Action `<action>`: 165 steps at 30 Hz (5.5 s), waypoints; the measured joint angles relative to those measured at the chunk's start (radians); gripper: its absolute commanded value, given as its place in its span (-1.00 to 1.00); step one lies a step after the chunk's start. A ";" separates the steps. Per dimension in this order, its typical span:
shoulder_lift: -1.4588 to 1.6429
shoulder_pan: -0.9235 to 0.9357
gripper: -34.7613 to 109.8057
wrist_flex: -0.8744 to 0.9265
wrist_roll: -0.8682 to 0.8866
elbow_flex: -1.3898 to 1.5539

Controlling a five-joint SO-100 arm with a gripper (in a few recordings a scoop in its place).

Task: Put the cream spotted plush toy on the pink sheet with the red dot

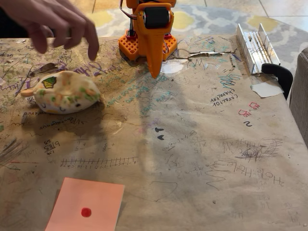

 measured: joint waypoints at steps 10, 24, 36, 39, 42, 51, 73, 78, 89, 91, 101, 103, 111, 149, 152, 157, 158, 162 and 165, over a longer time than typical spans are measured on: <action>0.000 0.000 -0.52 0.000 0.000 0.000; 0.000 0.000 -0.52 0.000 0.000 0.000; 0.000 0.000 -0.52 0.000 0.000 0.000; 0.000 0.000 -0.52 0.000 0.000 0.000; 0.000 0.000 -0.52 0.000 0.000 0.000; 0.000 0.000 -0.52 0.000 0.000 0.000; -0.002 0.278 -0.04 -0.080 -0.400 0.020; -0.230 0.308 0.05 -0.048 -0.399 -0.161; -1.382 0.770 0.10 0.012 -0.752 -0.764; -1.443 0.842 0.11 0.025 -0.834 -0.773; -1.462 1.081 0.15 -0.123 -1.163 -0.724; -1.462 1.123 0.15 -0.176 -1.207 -0.715; -1.601 1.195 0.14 -0.439 -1.319 -0.666; -1.677 0.785 -0.52 -0.043 -0.971 -0.908; -1.459 0.655 -0.52 -0.026 -0.864 -0.808; -0.953 0.411 -0.52 0.048 -0.672 -0.738; -0.848 0.365 -0.52 0.071 -0.632 -0.741; -0.523 0.245 -0.52 0.163 -0.491 -0.769; -0.373 0.227 -0.52 0.175 -0.405 -0.815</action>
